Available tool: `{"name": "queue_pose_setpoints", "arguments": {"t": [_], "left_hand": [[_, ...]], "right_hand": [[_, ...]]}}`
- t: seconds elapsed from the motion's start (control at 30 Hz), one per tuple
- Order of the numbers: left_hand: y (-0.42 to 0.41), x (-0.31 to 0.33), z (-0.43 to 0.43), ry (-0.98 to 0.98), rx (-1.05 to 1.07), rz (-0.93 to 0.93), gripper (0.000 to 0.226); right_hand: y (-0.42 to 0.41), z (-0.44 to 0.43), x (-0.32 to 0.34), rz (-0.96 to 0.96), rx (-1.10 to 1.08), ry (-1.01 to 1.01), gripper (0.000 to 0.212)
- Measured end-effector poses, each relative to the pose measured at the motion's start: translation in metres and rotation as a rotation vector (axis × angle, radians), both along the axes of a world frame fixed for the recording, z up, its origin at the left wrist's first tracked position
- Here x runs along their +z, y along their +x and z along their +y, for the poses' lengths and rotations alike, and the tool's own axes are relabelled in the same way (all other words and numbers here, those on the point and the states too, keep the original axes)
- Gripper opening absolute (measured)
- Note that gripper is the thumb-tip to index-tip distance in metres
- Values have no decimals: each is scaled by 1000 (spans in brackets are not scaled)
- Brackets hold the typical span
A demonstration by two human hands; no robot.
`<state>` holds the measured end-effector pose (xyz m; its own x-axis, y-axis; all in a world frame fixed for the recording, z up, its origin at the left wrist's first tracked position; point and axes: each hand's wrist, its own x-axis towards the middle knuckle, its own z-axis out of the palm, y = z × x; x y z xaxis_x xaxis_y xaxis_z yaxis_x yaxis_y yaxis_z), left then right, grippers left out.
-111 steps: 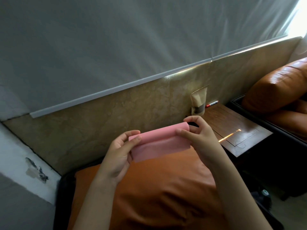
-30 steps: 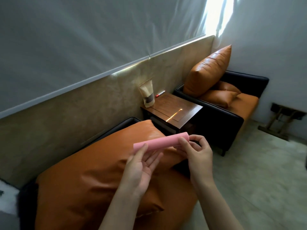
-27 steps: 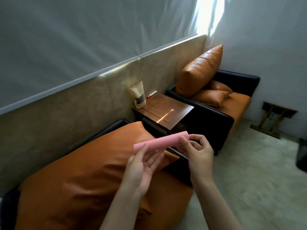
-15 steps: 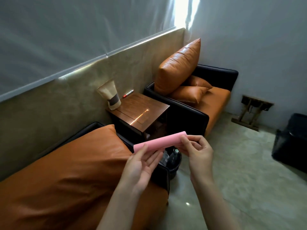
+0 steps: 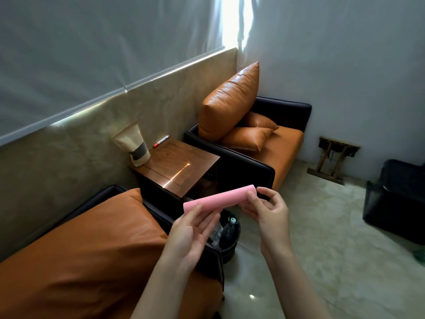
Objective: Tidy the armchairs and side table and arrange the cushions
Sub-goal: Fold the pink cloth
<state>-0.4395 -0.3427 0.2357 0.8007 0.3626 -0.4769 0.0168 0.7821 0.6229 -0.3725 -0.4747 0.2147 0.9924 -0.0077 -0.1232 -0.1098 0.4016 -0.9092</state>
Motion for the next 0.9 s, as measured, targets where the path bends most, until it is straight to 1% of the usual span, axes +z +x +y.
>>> {"name": "queue_pose_setpoints", "arguments": {"t": [0.13,0.5,0.67,0.83,0.9], "left_hand": [[16,-8,29,2,47,17,17],[72,-30,149,-23,256,3,17],[80,-34,199,-40,350,7,14],[74,-43,238,-81,472,33,10],[73,-50,253,-79,492,52,15]], "right_hand": [[24,25,-3,12,63,-32,17],[102,154,-14,50,310,-61,12],[116,209,-18,55,397,-78,10],[119,250,-24,76,477,-128,14],[124,264,-26,92,486,-142,15]]}}
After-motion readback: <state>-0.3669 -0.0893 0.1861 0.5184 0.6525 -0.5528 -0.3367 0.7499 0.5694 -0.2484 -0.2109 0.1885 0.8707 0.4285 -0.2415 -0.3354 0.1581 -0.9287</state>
